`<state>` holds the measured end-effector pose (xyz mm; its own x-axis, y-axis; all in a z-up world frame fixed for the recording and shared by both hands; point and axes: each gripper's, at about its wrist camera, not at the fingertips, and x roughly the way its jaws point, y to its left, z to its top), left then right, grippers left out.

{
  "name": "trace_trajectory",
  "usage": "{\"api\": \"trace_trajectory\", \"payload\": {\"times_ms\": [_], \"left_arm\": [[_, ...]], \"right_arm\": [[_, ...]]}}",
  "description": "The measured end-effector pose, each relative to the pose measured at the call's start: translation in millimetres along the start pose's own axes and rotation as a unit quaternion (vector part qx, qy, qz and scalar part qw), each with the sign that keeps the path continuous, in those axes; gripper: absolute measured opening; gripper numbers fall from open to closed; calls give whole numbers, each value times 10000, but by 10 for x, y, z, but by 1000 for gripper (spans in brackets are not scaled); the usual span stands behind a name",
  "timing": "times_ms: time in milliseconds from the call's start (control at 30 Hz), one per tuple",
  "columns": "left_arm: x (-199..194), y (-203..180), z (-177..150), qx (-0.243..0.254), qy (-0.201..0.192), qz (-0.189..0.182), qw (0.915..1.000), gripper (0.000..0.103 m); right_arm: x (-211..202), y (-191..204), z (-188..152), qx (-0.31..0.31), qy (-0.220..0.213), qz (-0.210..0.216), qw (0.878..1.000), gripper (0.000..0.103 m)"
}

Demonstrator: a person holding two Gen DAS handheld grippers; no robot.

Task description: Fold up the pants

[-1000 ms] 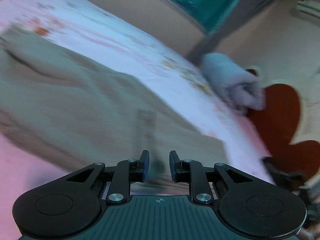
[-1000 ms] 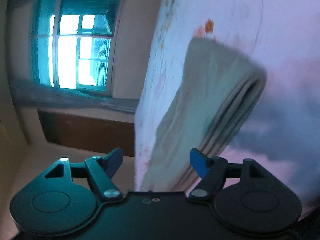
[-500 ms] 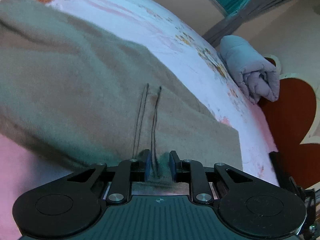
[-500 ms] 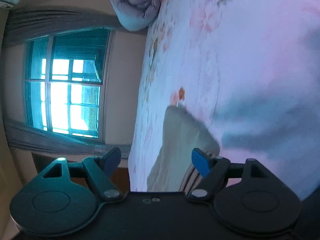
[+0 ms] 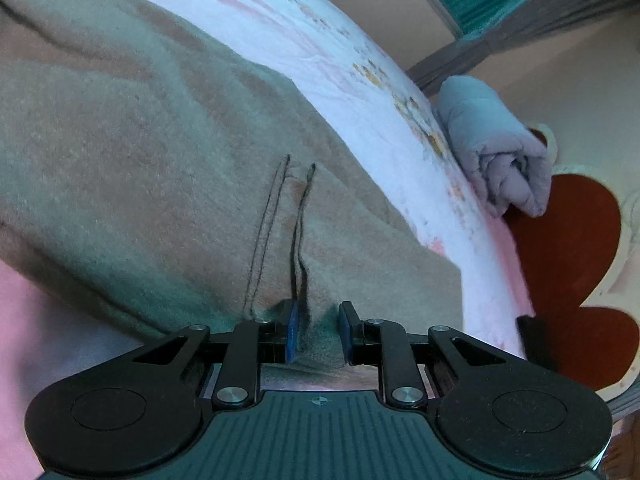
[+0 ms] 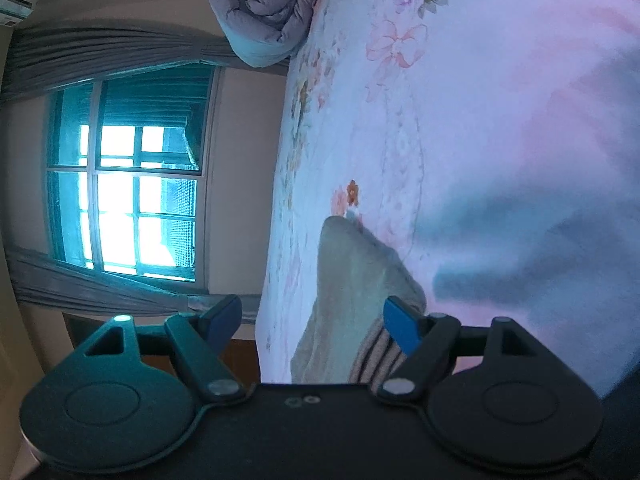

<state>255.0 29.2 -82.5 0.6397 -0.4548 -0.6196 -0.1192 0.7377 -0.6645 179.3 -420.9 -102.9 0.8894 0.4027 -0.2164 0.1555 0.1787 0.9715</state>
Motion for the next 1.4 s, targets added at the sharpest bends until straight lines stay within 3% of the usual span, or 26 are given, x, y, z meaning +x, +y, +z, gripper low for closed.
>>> {"api": "trace_trajectory", "payload": {"times_ms": [133, 200, 367, 533, 800, 900, 1000, 1067, 1233, 1333, 1367, 1400], "left_arm": [[41, -3, 6, -58, -13, 32, 10000, 20], [42, -55, -9, 200, -37, 160, 9997, 13], [-88, -302, -33, 949, -300, 368, 9943, 11], [-266, -471, 76, 1220, -498, 316, 9908, 11], [-284, -353, 82, 1237, -474, 470, 9901, 11], [-146, -214, -3, 1344, -394, 822, 9867, 6], [-73, 8, 25, 867, -312, 631, 9937, 6], [-62, -13, 41, 950, -277, 664, 9929, 6], [-49, -19, 33, 970, -277, 682, 9926, 6], [-50, -29, 17, 996, -274, 708, 9921, 6], [-44, -30, 17, 987, -267, 708, 9922, 6], [-40, -25, 23, 964, -258, 692, 9926, 6]], "right_arm": [[3, -50, -11, 50, 28, -33, 10000, 72], [1, -48, -13, 15, 42, -65, 10000, 72], [-13, -29, -3, -33, 44, -70, 10000, 72], [-3, -17, -16, -95, 71, -67, 9999, 72], [4, -10, -11, -134, 106, -84, 9998, 72], [9, 4, 10, -195, 99, -115, 9997, 72], [45, 27, 29, -210, 108, -118, 9997, 72], [98, 128, 43, -381, 148, 10, 9992, 72], [656, 501, 138, -711, 484, 523, 9949, 76], [1114, 559, 253, -794, 708, 351, 9937, 78], [1292, 492, 297, -699, 878, 107, 9936, 78], [1441, 415, 328, -725, 1029, -319, 9915, 70]]}}
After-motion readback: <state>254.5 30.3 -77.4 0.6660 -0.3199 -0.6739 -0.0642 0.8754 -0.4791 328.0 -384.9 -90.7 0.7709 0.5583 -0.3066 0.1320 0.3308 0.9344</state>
